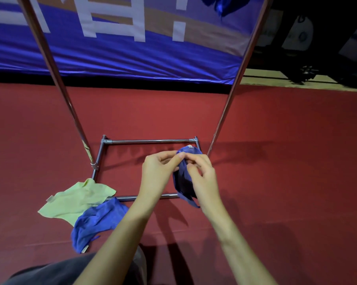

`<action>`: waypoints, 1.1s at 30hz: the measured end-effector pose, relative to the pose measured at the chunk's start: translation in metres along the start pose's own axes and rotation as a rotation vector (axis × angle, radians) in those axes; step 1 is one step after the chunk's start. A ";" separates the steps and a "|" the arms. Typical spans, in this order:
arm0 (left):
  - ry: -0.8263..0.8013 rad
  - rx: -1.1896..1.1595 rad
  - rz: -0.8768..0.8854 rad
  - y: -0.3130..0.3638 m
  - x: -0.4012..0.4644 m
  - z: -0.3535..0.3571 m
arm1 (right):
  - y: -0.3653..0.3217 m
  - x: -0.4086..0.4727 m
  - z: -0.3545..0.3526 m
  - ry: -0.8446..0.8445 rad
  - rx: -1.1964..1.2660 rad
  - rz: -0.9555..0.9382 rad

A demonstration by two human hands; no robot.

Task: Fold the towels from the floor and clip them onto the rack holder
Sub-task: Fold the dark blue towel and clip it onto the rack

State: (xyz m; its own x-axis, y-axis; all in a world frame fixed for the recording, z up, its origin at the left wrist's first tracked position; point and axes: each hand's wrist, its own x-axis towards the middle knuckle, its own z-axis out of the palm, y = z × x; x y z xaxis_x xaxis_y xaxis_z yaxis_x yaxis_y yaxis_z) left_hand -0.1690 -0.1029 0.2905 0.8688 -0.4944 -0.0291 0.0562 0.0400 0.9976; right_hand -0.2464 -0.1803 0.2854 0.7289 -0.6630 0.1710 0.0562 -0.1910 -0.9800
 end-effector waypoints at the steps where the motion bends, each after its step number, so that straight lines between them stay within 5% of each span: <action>1: 0.023 -0.013 -0.012 -0.001 0.000 0.000 | 0.000 -0.001 0.000 -0.025 -0.001 0.002; 6: 0.021 0.024 0.003 -0.007 -0.004 -0.017 | 0.000 -0.003 -0.004 -0.191 -0.035 0.009; 20: -0.093 0.124 0.174 0.001 -0.005 -0.039 | 0.036 0.034 -0.026 -0.089 -0.372 0.022; 33: 0.151 -0.061 0.020 -0.035 0.015 -0.051 | 0.002 0.053 -0.053 -0.309 -0.731 -0.048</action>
State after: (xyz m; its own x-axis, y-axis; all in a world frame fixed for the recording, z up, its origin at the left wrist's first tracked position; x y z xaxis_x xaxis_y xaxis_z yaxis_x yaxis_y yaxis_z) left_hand -0.1325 -0.0678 0.2521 0.9338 -0.3569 -0.0231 0.0640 0.1032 0.9926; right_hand -0.2442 -0.2541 0.2975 0.8994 -0.4314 0.0702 -0.2916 -0.7120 -0.6387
